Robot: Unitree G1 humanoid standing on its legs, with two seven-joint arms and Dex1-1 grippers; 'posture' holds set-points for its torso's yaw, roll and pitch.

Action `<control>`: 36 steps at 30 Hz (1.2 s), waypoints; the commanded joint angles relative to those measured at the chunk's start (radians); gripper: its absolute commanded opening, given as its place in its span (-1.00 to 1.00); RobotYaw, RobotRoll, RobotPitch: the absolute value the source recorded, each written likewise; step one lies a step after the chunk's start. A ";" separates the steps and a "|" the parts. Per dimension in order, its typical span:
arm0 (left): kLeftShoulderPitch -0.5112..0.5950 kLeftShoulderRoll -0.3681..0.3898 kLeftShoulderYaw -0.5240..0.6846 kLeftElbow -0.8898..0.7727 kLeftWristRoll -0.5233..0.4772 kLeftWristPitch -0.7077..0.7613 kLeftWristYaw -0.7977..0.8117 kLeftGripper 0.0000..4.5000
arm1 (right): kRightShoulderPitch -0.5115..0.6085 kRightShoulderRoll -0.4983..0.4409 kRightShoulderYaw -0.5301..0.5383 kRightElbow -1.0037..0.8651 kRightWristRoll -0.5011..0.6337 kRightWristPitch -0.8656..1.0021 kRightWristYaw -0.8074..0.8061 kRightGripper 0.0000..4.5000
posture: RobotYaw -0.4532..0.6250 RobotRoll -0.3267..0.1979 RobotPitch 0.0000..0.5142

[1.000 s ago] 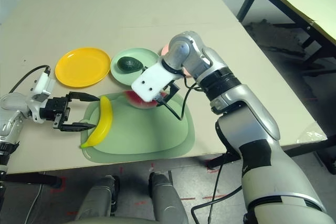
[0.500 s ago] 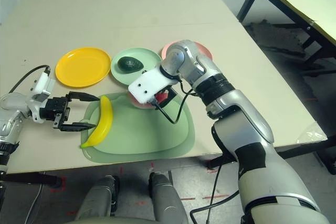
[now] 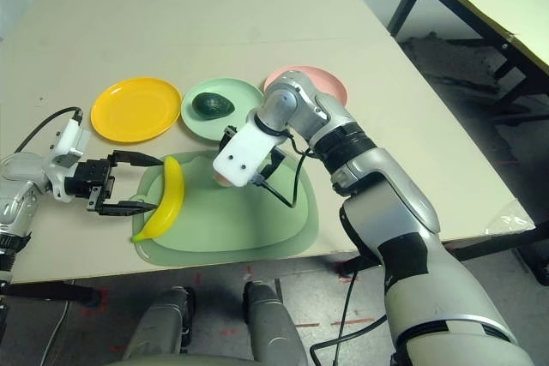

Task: Place the fruits into color-matched plates.

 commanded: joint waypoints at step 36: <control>0.016 0.009 0.004 0.018 0.002 -0.049 -0.009 1.00 | -0.025 0.090 -0.020 0.222 -0.105 0.202 -0.068 0.98 | -0.07 0.25 -0.33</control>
